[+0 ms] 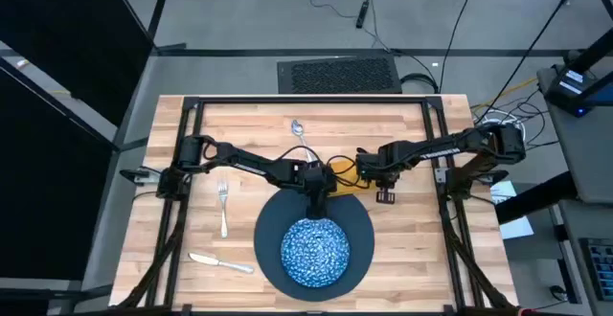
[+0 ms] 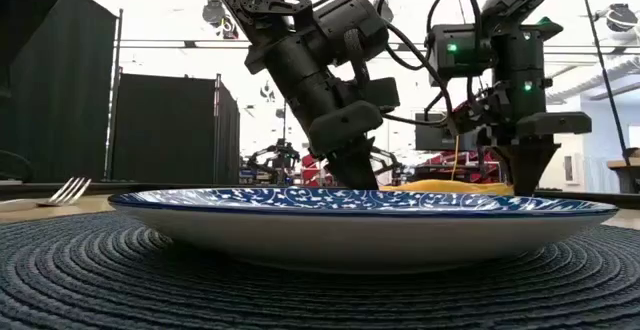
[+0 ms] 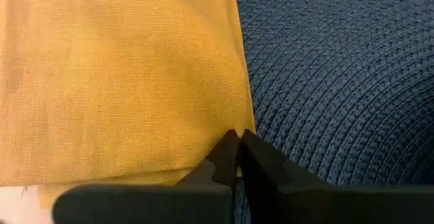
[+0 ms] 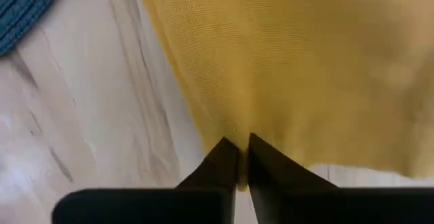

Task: Set table place
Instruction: Fold the yellow table napkin

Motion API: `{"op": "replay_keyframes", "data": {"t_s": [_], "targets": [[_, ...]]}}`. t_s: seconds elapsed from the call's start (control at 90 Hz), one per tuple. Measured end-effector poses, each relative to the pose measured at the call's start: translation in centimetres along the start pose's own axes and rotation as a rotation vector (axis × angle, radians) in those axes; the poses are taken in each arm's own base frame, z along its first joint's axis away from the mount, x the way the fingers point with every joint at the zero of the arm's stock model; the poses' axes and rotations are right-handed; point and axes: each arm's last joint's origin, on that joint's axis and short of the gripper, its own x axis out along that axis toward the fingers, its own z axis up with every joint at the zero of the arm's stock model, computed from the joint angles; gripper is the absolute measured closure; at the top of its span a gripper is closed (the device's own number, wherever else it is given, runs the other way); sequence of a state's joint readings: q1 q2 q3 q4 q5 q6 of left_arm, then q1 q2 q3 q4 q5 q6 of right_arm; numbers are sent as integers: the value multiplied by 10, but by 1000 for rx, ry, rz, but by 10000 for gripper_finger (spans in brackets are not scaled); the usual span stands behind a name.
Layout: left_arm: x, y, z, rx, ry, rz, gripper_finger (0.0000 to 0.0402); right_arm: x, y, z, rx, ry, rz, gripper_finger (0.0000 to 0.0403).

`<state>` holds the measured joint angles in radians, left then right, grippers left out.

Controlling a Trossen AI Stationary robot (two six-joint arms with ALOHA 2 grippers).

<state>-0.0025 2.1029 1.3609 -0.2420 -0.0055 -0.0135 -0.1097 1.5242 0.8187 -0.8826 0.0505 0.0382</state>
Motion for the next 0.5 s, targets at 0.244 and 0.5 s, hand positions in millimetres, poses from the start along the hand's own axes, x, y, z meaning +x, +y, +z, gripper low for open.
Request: {"op": "replay_keyframes", "data": {"t_s": [0.244, 0.5], "targets": [[0, 0, 0, 0, 1, -1, 402, -9, 2, -1, -1, 54, 81, 394], [0, 0, -1, -1, 4, -2, 402, -9, -2, 1, 6, 34, 12, 329]]}}
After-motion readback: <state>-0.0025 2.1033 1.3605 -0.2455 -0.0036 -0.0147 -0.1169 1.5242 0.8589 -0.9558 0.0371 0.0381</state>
